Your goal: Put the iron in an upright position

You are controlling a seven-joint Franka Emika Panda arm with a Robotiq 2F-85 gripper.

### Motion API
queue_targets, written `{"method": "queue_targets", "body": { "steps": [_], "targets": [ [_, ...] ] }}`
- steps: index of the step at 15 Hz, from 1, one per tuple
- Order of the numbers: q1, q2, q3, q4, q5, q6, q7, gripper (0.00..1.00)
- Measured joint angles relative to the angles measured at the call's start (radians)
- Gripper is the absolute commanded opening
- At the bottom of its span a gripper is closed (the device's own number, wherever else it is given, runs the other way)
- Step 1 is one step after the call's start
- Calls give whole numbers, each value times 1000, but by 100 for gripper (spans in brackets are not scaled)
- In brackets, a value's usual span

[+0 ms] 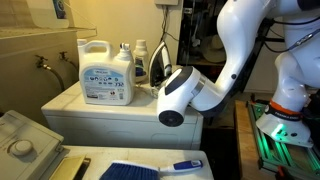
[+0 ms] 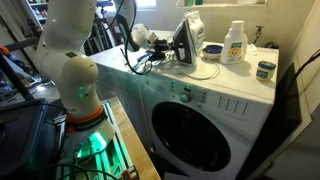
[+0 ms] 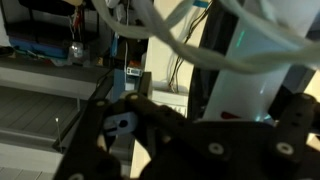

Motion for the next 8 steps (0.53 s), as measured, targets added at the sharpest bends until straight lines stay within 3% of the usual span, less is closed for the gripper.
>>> {"method": "queue_targets", "body": {
  "steps": [4,8],
  "targets": [
    [-35,-23,-1,11,63,108,1,100],
    [-46,-35,3,31,117,306,1,100]
  ]
}}
